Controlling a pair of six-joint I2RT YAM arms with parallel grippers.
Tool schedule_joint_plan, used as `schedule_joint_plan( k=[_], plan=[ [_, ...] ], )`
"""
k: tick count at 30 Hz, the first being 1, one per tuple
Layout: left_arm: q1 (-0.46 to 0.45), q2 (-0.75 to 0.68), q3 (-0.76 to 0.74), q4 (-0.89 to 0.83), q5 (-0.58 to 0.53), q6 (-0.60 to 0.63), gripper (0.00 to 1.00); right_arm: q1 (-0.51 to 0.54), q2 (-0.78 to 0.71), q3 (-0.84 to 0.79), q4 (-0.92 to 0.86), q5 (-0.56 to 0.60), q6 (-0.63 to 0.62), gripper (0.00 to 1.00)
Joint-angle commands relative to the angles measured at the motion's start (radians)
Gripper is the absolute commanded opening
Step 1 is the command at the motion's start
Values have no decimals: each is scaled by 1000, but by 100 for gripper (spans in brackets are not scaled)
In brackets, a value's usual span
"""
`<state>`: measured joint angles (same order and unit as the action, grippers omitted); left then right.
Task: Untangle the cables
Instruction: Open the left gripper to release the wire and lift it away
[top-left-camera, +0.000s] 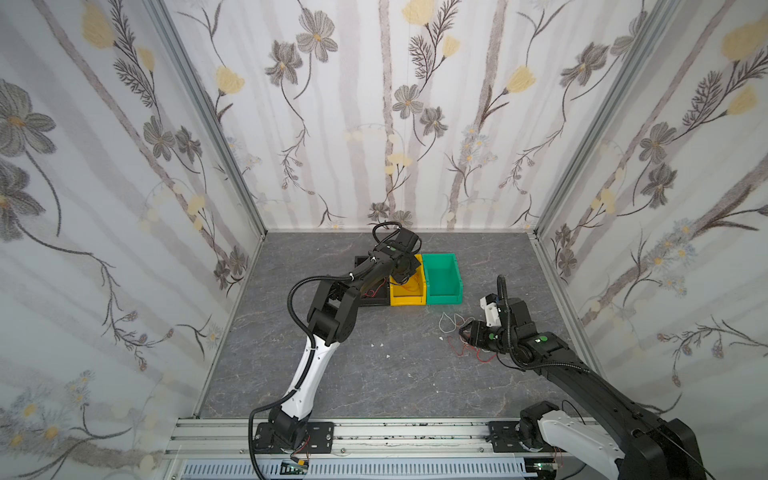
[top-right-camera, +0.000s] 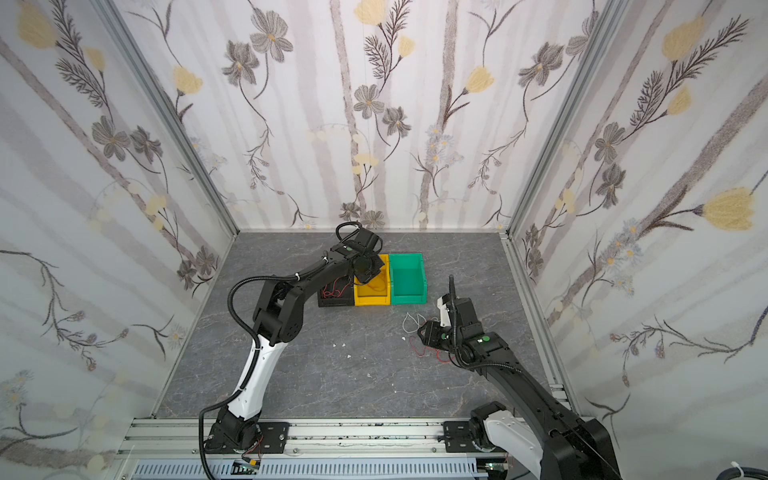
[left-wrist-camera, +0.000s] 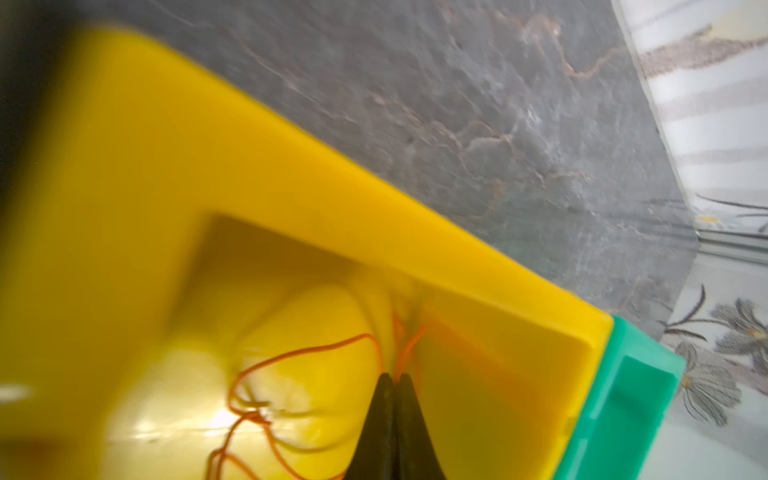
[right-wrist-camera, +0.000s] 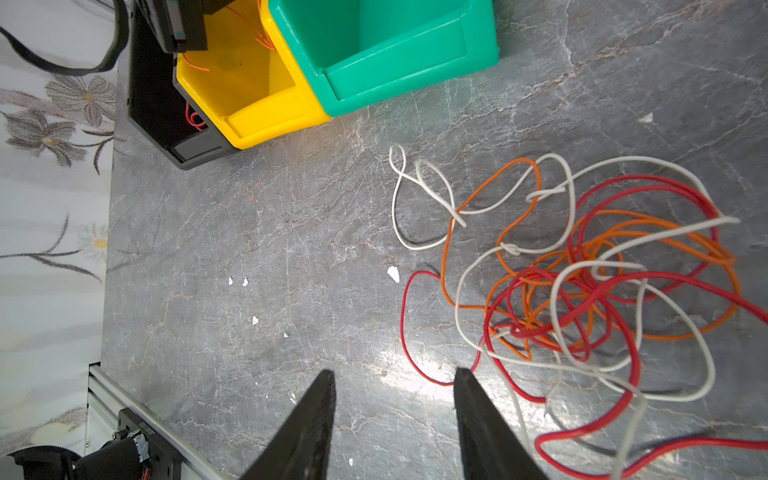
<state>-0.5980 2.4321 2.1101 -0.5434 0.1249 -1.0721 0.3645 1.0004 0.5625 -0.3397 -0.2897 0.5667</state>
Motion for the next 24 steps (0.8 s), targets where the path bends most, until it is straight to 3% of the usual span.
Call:
schedule_joint_plan(
  k=[1, 8, 10, 13, 15, 24],
  plan=[
    [-15, 29, 62, 12, 55, 18, 0, -1, -12, -4, 12, -13, 1, 48],
    [-16, 34, 86, -78, 9, 55, 0, -2, -30, -6, 2, -12, 0, 48],
    [-10, 13, 66, -82, -5, 63, 10, -2, -28, -10, 6, -13, 1, 48],
    [-9, -15, 65, -106, -40, 86, 38, -1, -22, -7, 13, -21, 5, 48],
    [-7, -36, 65, -120, -58, 102, 49, -2, -22, -6, 14, -23, 7, 48],
    [-5, -202, -41, -74, -85, 214, 60, -1, -21, 37, -45, 6, 4, 48]
  ],
)
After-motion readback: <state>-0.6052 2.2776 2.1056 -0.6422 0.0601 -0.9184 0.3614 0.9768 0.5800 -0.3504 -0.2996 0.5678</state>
